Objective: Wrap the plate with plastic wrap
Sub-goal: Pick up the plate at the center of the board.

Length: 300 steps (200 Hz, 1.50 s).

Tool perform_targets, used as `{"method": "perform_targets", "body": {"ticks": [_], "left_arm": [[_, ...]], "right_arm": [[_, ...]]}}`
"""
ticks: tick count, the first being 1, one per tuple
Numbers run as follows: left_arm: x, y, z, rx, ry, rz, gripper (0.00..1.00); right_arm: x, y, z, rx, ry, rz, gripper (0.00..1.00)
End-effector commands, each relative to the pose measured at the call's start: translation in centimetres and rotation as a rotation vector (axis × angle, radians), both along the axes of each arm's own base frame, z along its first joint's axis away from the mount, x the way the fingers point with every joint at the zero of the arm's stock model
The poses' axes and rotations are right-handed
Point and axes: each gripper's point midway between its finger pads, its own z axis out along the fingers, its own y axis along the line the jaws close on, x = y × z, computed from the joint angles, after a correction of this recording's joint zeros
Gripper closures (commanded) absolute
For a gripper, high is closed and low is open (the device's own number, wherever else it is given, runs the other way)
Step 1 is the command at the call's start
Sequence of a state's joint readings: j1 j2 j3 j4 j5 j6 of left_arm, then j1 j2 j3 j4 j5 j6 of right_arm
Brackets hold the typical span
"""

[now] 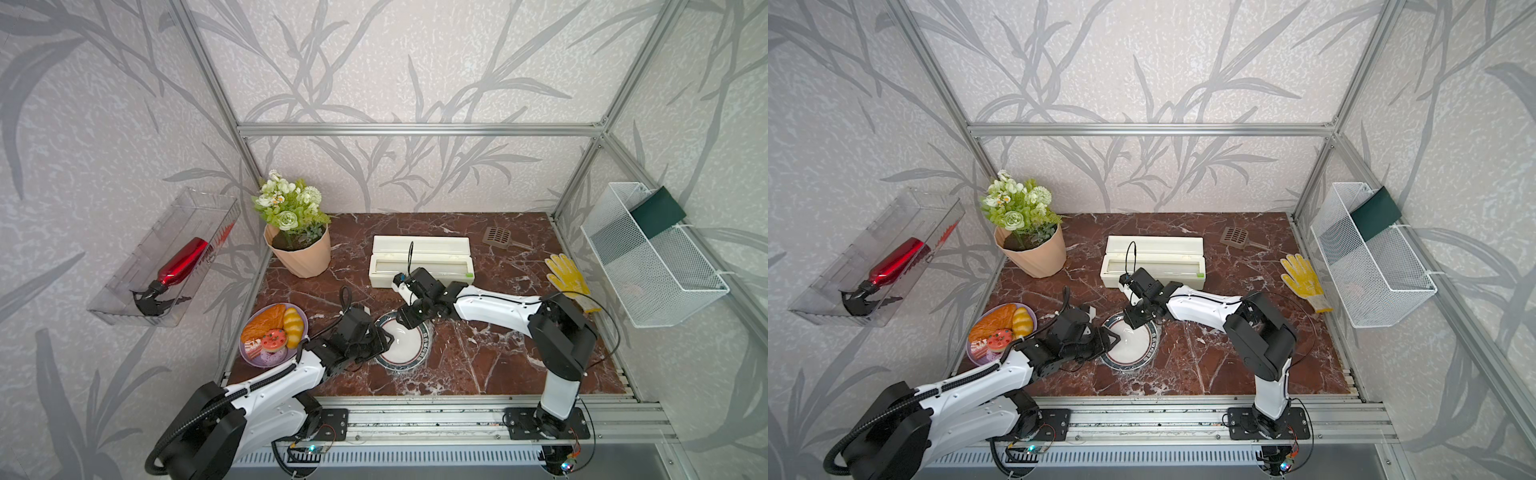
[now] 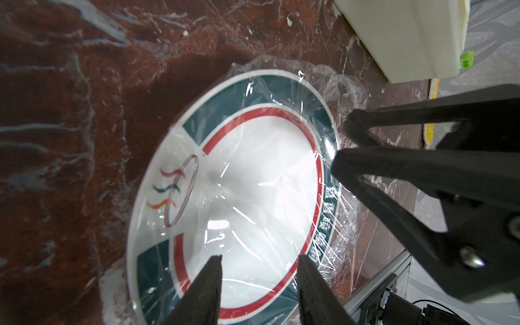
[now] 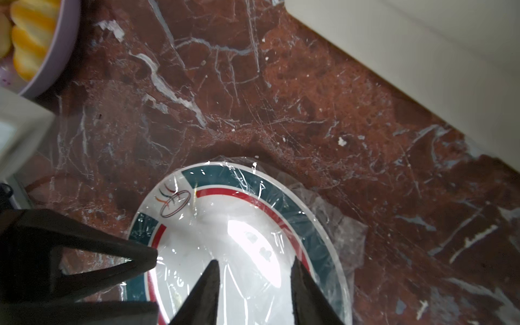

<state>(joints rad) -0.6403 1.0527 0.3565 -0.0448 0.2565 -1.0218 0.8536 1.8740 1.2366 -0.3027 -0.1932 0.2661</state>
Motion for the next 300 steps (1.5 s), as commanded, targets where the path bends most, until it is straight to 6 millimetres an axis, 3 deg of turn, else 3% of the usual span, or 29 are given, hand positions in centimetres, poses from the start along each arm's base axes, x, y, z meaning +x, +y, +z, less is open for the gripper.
{"method": "perform_targets", "body": {"ticks": [1,58,120,183,211,241,270,300], "left_arm": [[0.3,-0.1,0.6,0.007,-0.025,-0.009,0.56],[-0.6,1.0,-0.4,0.05,-0.005,-0.009,0.57],[-1.0,2.0,-1.7,0.092,0.013,0.018,0.58],[-1.4,2.0,-3.6,0.135,0.059,-0.014,0.61],[-1.3,1.9,-3.7,0.135,0.057,-0.015,0.61],[-1.3,2.0,-3.9,0.137,0.059,-0.015,0.62],[-1.3,2.0,-3.5,0.134,0.051,-0.017,0.62],[-0.9,1.9,-0.4,0.118,0.001,-0.018,0.62]], "right_arm": [[0.7,-1.0,-1.0,-0.059,0.002,0.037,0.55],[1.2,-1.2,-1.5,-0.13,-0.063,0.145,0.49],[-0.1,-1.3,-4.9,-0.117,0.136,0.217,0.52],[-1.9,-1.9,-3.3,0.021,0.275,0.236,0.6],[-3.4,-1.7,-3.8,0.106,0.41,0.243,0.62],[-4.3,-1.3,-4.7,0.152,0.482,0.238,0.75],[-3.2,-1.8,-4.2,0.249,0.507,0.165,0.93],[-1.8,-2.9,-2.1,0.332,0.466,0.093,0.97]]}}
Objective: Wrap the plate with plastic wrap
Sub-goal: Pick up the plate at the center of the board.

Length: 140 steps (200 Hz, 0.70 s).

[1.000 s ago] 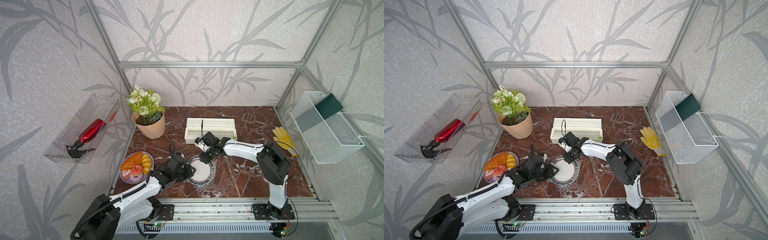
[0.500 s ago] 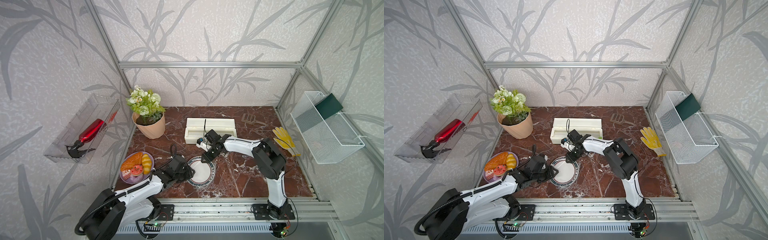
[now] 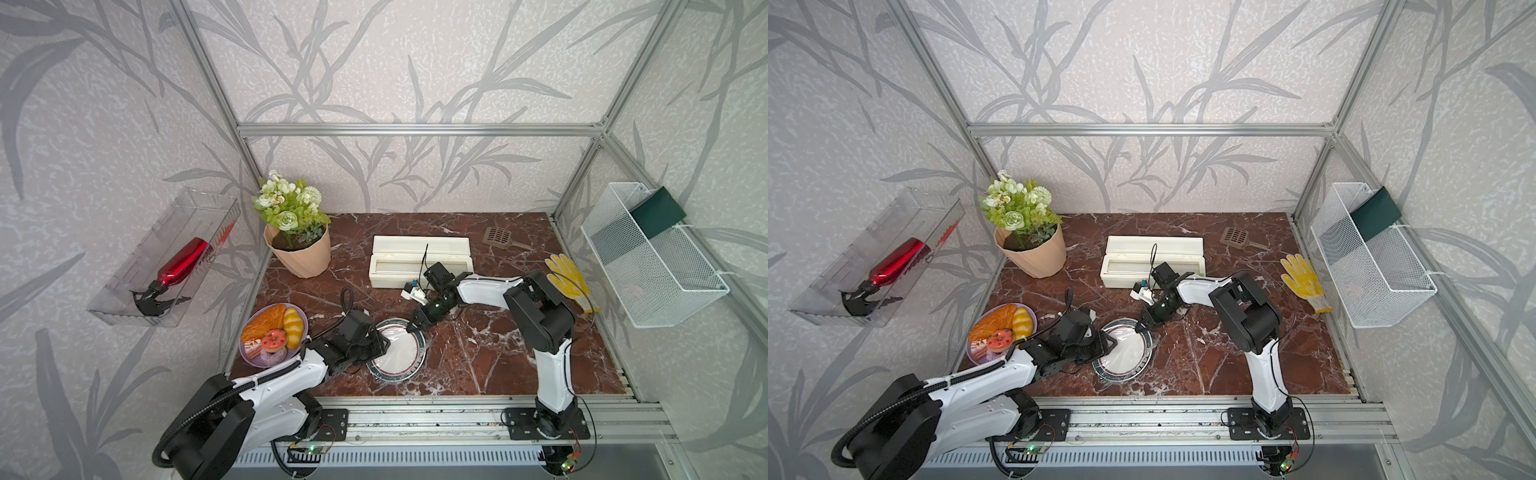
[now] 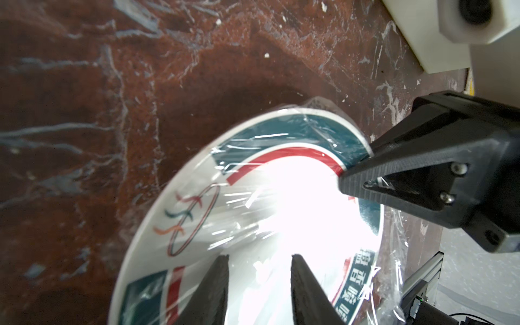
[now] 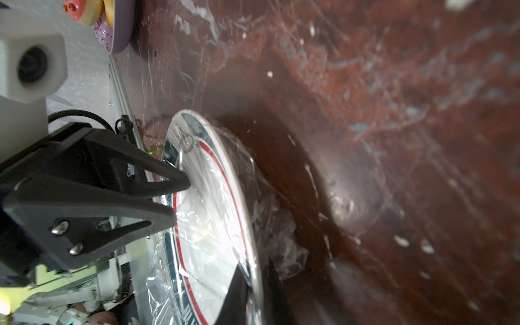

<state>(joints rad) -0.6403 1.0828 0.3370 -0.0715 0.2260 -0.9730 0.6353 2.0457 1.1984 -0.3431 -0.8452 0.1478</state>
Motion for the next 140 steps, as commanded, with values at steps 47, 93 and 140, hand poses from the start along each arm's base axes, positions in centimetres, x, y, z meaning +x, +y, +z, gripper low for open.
{"method": "perform_targets", "body": {"ticks": [47,93,140], "left_arm": [[0.5,1.8,10.1,-0.026,-0.169,0.061,0.54],[-0.3,0.5,8.9,-0.182,-0.049,0.141,0.53],[-1.2,0.6,3.8,-0.172,0.089,0.199,0.58]], "right_arm": [[2.7,-2.2,4.3,0.065,-0.144,-0.256,0.97],[3.7,-3.1,6.9,0.179,-0.221,-0.456,0.98],[3.5,-4.0,6.9,0.187,-0.219,-0.533,0.99]]}}
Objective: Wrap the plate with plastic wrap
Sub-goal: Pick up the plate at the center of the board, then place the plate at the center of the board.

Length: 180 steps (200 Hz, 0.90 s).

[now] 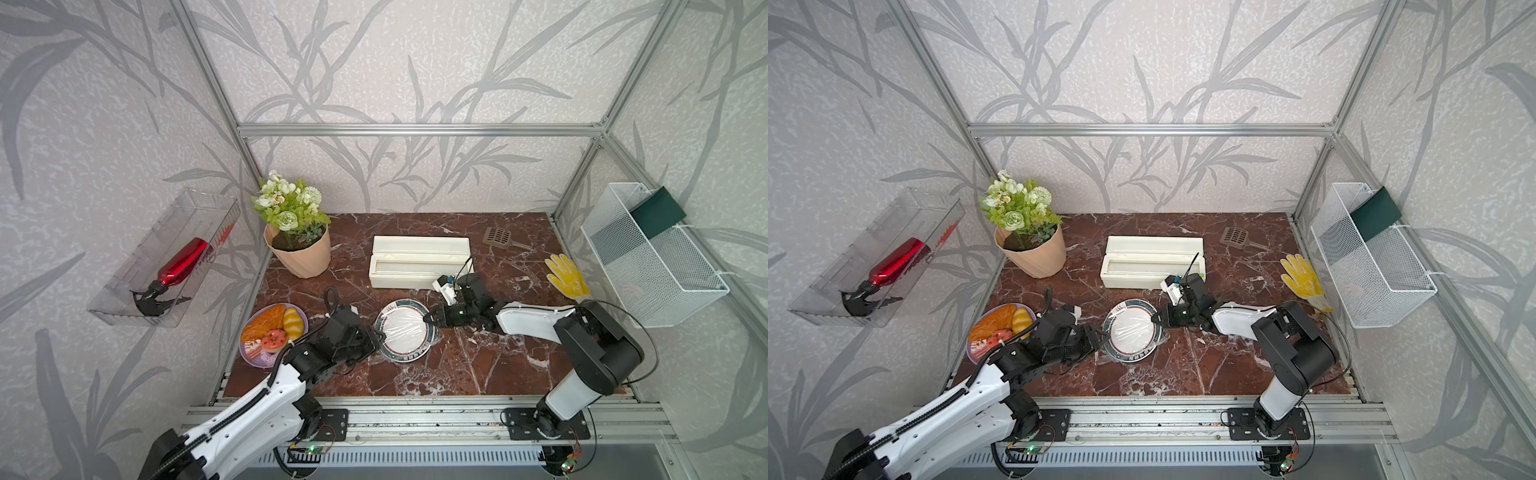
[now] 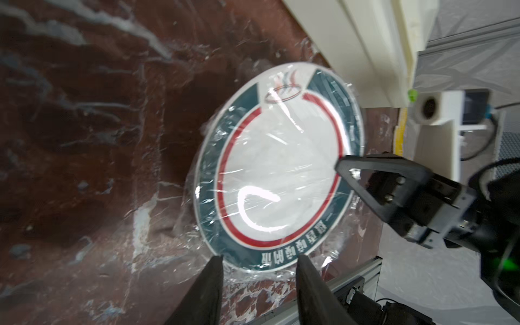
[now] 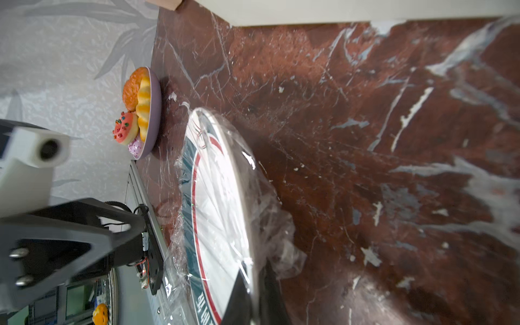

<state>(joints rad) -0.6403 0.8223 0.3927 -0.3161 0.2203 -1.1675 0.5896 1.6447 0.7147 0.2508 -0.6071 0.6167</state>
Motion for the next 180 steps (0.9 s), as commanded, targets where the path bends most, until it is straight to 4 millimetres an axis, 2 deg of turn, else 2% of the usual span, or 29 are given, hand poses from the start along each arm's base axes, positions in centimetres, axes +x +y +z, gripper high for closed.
{"method": "perform_targets", "body": {"ticks": [1,40,103,138,180], "left_arm": [[0.0,-0.4,-0.9,-0.052,0.05,0.049,0.58],[0.7,0.4,-3.1,-0.018,0.059,0.085,0.59],[2.4,0.2,-6.0,-0.02,0.056,0.11,0.63],[3.3,-0.8,-5.2,-0.044,0.016,0.076,0.7],[3.4,-1.2,-4.2,-0.079,-0.021,0.057,0.74]], "right_arm": [[1.4,0.5,2.6,0.08,-0.069,-0.064,1.0],[0.9,0.7,2.2,0.107,-0.052,-0.074,1.0],[0.1,1.1,1.1,0.121,-0.014,-0.061,1.0],[-0.1,1.0,0.2,0.114,0.015,-0.07,1.0],[0.4,0.1,-1.7,0.077,0.061,-0.15,1.0]]}}
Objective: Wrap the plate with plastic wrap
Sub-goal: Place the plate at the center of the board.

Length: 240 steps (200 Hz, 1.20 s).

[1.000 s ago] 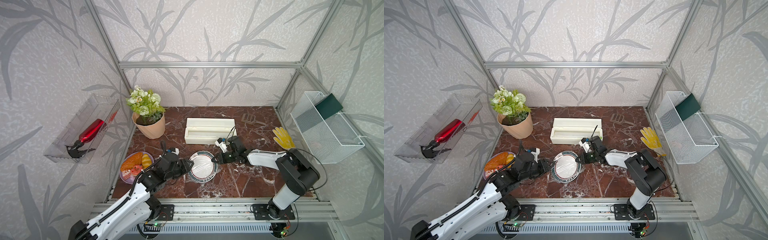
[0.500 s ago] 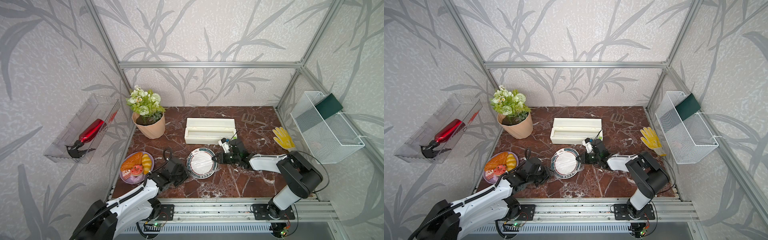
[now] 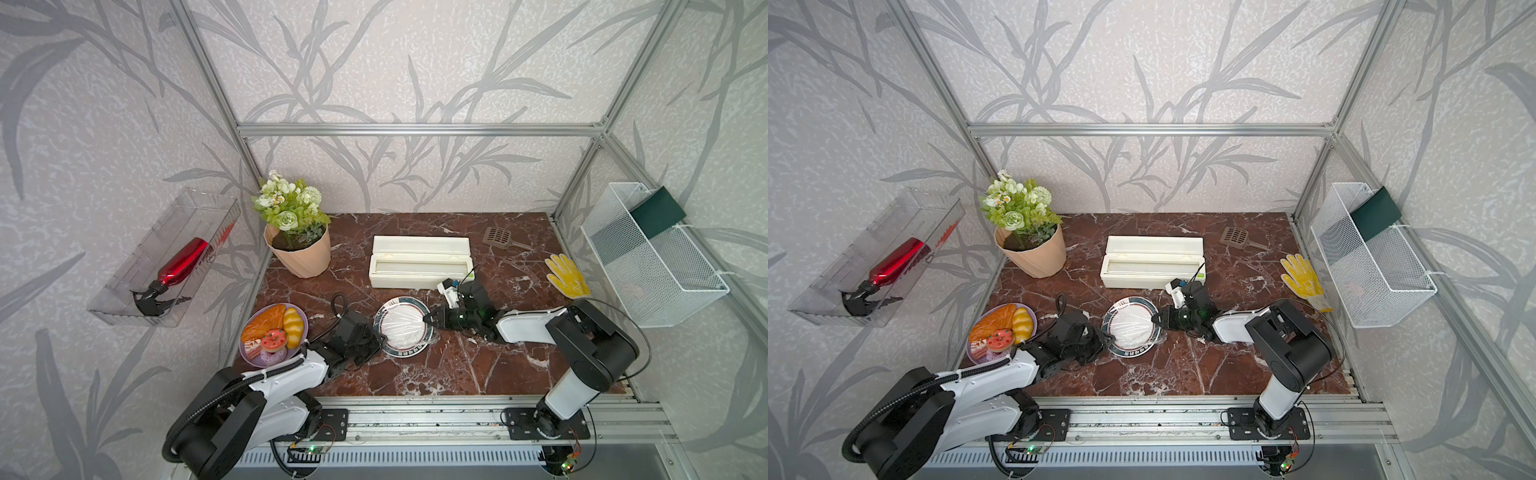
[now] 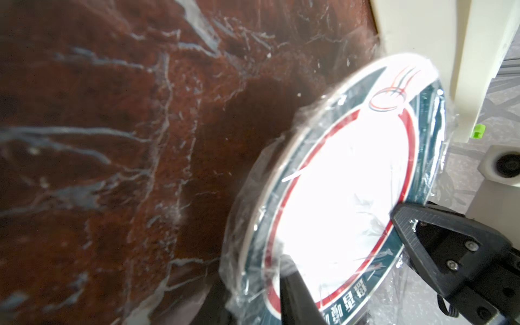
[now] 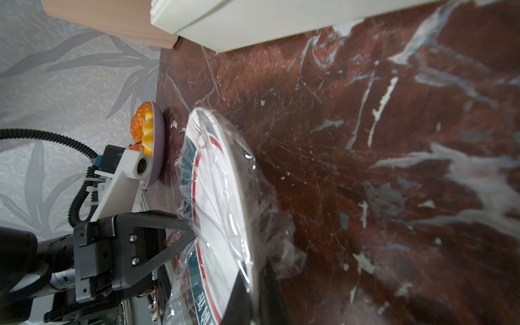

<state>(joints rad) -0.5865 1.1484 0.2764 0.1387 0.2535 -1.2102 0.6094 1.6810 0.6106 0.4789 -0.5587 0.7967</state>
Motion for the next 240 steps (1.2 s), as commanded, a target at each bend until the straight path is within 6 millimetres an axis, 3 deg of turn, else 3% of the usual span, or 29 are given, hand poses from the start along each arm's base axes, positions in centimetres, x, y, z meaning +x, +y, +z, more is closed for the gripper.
{"method": "perform_targets", "body": {"ticks": [1,24,55,85,97,121,148,172,191,213,240], "left_arm": [[0.4,-0.2,1.0,-0.032,-0.05,-0.003,0.74],[0.2,0.1,1.3,-0.027,-0.067,-0.003,0.7],[-0.7,0.9,0.3,0.0,-0.029,0.009,0.56],[-1.9,2.9,-0.3,0.086,0.004,0.035,0.49],[-2.5,3.9,0.0,0.128,0.01,0.038,0.47],[-3.2,4.8,1.7,0.174,-0.028,0.008,0.46],[-3.3,5.5,4.2,0.22,-0.07,-0.018,0.44],[-2.0,5.6,5.8,0.303,-0.098,-0.055,0.45],[0.5,4.2,6.9,0.319,-0.133,-0.082,0.46],[3.7,2.9,7.1,0.37,-0.133,-0.113,0.47],[7.4,3.3,6.8,0.495,-0.096,-0.078,0.48]], "right_arm": [[0.5,0.0,-0.3,0.014,0.007,-0.038,1.0],[0.9,-0.5,-1.8,-0.018,0.053,-0.093,1.0],[1.4,-0.6,-2.3,-0.011,0.063,-0.13,1.0],[1.3,-1.1,-3.1,-0.061,0.059,-0.124,0.95],[1.2,-1.3,-3.2,-0.083,0.051,-0.12,0.89],[0.8,-2.5,-3.6,-0.174,0.032,-0.103,0.64],[0.7,-4.4,-2.6,-0.305,-0.024,-0.085,0.53],[0.4,-5.4,-1.2,-0.384,-0.071,-0.038,0.53],[-0.3,-5.2,-0.3,-0.379,-0.067,0.008,0.55],[-0.6,-5.1,-0.5,-0.408,-0.042,0.049,0.55],[-0.7,-5.0,-0.4,-0.422,-0.036,0.061,0.56]]}}
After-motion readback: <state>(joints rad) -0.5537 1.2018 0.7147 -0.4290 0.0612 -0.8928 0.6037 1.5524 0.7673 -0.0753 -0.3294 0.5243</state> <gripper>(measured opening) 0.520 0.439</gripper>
